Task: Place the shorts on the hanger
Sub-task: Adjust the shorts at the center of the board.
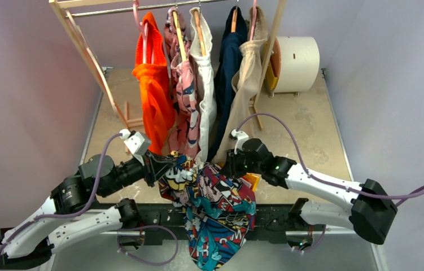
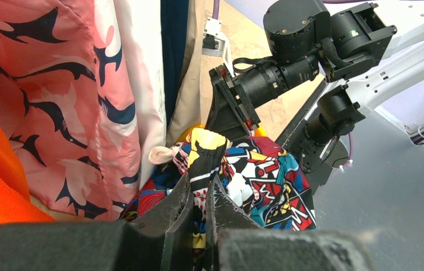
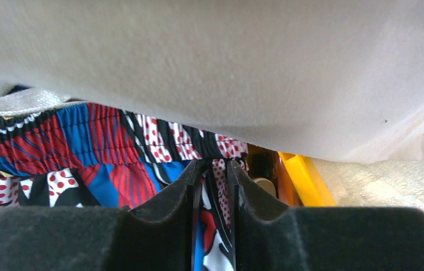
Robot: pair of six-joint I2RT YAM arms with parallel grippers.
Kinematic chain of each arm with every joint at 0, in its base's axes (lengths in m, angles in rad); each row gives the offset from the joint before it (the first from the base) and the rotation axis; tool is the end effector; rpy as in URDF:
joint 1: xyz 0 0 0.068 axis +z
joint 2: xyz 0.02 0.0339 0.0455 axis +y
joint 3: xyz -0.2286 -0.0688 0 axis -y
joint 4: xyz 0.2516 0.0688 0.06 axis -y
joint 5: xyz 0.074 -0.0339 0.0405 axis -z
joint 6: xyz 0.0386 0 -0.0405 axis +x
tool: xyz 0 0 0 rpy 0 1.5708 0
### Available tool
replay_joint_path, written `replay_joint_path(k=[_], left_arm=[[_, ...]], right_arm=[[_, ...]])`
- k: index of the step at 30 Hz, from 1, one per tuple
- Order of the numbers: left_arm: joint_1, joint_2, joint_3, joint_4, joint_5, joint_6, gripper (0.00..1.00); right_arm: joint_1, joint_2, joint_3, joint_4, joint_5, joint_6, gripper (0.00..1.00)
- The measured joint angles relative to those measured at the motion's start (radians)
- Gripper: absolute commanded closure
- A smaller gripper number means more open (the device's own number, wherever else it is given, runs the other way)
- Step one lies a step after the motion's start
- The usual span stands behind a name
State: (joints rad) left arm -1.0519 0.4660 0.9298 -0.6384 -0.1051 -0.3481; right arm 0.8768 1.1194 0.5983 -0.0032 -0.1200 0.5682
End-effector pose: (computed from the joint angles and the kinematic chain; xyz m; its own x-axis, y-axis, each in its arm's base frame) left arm 0.0653 -0.1062 0.3629 -0.3581 -0.0570 -0.9319 0.7342 0.5994 -0.3188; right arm 0.1663 0.2071 0.1898 -0.7162 -0.0255 -0.6974 -0.5268 0.6752 0.5163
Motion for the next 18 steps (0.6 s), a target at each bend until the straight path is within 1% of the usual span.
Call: replay_joint_path(k=[1, 2, 3, 10, 18], left_arm=[[0.0, 0.0, 0.0, 0.0, 0.0, 0.0, 1.0], [0.0, 0.0, 0.0, 0.0, 0.0, 0.0, 1.0], [0.0, 0.0, 0.0, 0.0, 0.0, 0.0, 1.0], [0.0, -0.002, 0.0, -0.001, -0.005, 0.0, 1.0], [0.0, -0.01, 0.038, -0.026, -0.039, 0.004, 1.0]], right_arm=[[0.0, 0.0, -0.002, 0.002, -0.004, -0.001, 0.87], [0.0, 0.0, -0.002, 0.002, -0.005, -0.005, 0.96], [0.0, 0.0, -0.002, 0.002, -0.005, -0.008, 1.0], [0.0, -0.034, -0.002, -0.005, -0.005, -0.014, 1.0], [0.0, -0.216, 0.031, -0.013, -0.002, -0.04, 1.0]])
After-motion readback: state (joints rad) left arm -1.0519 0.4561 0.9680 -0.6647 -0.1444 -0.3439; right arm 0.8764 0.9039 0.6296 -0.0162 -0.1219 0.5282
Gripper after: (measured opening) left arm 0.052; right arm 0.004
